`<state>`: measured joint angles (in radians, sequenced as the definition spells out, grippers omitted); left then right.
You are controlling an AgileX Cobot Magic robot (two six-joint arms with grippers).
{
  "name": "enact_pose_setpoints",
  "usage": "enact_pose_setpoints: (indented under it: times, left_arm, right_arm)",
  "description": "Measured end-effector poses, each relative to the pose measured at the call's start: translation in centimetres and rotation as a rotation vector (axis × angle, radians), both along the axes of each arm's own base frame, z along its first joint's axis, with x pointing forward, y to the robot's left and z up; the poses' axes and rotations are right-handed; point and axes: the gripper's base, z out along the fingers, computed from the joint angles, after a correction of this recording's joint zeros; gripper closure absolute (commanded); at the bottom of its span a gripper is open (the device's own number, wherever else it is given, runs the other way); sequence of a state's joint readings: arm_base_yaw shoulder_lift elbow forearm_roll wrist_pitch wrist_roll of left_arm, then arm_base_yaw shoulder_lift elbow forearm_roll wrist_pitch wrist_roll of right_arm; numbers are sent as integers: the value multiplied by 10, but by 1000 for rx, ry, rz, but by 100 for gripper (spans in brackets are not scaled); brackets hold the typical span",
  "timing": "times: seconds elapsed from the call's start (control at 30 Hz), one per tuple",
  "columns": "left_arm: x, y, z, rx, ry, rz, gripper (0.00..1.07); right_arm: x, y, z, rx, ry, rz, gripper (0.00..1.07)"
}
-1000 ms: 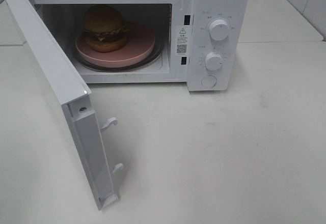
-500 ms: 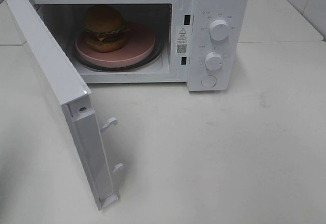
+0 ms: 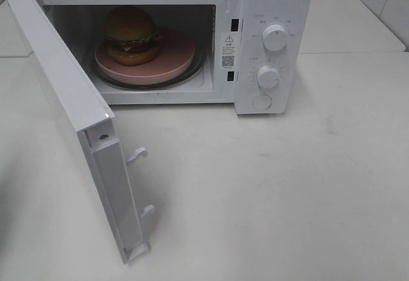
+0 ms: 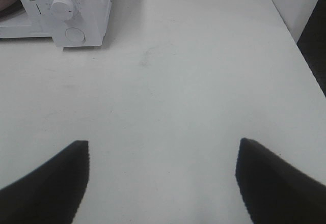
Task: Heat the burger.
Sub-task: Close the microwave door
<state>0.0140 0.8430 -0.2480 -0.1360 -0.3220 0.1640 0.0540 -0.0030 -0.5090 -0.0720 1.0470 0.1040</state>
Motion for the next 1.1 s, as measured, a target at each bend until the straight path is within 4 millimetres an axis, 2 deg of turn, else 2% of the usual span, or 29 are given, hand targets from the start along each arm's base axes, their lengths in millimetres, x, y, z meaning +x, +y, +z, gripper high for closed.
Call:
enact_pose_setpoints:
  times: [0.13,0.3,0.37,0.67,0.8,1.1]
  left_arm:
    - [8,0,-13,-42,-29,2,107]
    - [19,-10,-29,-3,26,-114,107]
    - [24,-19,-35,13,42,-219,107]
    - [28,-44,-46,-25,32,-476,107]
    - [27,-66,-56,-13,68,-600,107]
    - [29,-92,-68,-36,78,-609,107]
  right_arm:
    - [0,0,0,0,0,0,31]
    - [0,0,0,0,0,0,31]
    - [0,0,0,0,0,0,31]
    - [0,0,0,0,0,0,31]
    - [0,0,0,0,0,0,31]
    - [0,0,0,0,0,0,31]
